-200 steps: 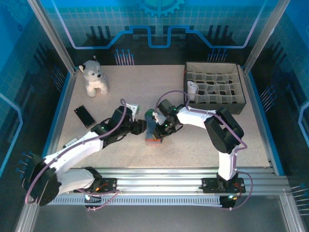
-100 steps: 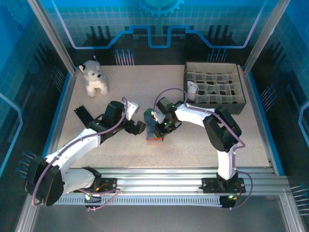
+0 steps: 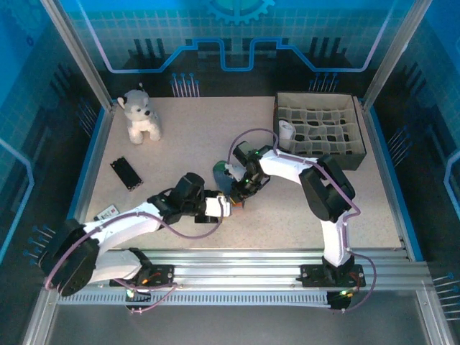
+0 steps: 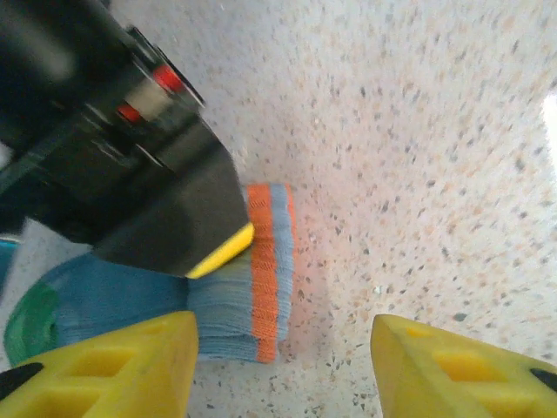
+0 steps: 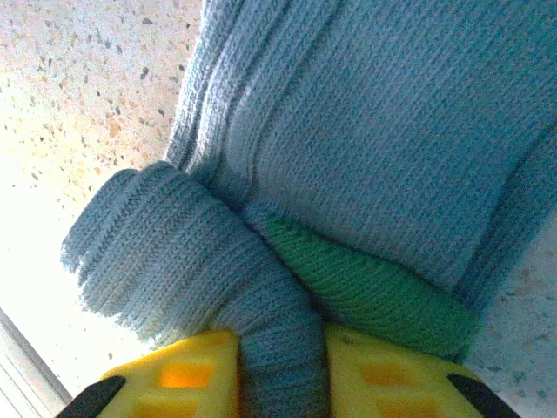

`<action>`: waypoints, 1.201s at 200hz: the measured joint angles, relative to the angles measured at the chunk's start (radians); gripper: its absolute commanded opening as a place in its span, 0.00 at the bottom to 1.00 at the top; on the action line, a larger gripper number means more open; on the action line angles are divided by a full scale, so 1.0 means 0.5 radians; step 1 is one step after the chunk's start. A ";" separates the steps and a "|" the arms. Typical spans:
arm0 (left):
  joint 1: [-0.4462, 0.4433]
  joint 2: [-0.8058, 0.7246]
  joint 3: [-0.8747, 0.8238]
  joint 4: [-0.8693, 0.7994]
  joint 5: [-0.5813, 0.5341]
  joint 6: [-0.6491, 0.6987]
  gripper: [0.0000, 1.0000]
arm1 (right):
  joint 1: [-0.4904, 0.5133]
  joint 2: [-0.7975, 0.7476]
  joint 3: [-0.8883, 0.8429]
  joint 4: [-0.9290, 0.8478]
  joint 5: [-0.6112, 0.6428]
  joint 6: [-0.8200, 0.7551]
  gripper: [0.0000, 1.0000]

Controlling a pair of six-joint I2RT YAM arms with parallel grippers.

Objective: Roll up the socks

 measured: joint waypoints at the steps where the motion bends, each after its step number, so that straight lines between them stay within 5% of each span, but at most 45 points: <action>1: -0.002 0.005 -0.003 0.008 -0.003 0.006 0.53 | -0.001 0.002 0.001 -0.001 -0.001 0.000 0.26; 93: -0.035 0.365 -0.028 0.567 -0.256 0.266 0.35 | -0.075 0.057 0.062 -0.076 -0.098 -0.053 0.26; 240: -0.035 0.542 -0.037 0.635 -0.262 0.285 0.38 | -0.136 0.130 0.157 -0.194 -0.151 -0.136 0.26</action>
